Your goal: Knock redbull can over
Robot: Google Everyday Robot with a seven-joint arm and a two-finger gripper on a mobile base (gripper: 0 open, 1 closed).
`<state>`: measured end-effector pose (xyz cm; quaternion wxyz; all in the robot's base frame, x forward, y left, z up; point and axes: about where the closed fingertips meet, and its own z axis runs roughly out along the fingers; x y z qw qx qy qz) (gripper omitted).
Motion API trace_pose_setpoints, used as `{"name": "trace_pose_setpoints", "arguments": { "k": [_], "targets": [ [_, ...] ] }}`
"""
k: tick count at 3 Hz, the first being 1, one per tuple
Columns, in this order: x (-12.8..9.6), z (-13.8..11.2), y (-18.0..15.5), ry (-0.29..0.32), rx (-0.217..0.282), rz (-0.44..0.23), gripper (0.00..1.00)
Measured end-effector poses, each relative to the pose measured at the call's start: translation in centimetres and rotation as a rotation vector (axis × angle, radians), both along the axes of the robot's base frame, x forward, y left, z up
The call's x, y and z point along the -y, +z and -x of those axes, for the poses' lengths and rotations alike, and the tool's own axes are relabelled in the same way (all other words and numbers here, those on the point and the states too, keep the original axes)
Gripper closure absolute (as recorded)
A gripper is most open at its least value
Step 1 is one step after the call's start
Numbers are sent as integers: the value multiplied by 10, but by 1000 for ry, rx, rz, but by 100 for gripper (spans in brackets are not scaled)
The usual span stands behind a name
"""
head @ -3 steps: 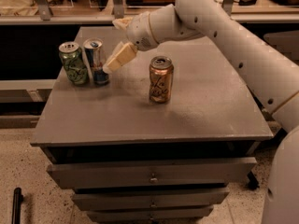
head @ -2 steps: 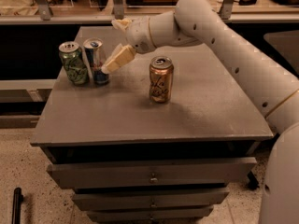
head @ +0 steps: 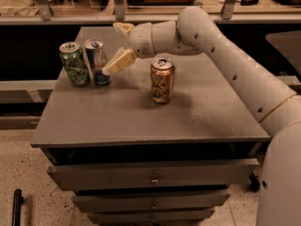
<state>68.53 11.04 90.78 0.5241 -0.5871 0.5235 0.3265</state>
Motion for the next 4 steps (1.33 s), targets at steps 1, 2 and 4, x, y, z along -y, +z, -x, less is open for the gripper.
{"name": "trace_pose_setpoints", "arguments": {
  "k": [1,2,4],
  "targets": [
    [1,1,-7,10,-17,-47,0],
    [-2,5,-14,27,-49,-77,0],
    [-23,14,-24,122,-110,-81,0]
  ]
}}
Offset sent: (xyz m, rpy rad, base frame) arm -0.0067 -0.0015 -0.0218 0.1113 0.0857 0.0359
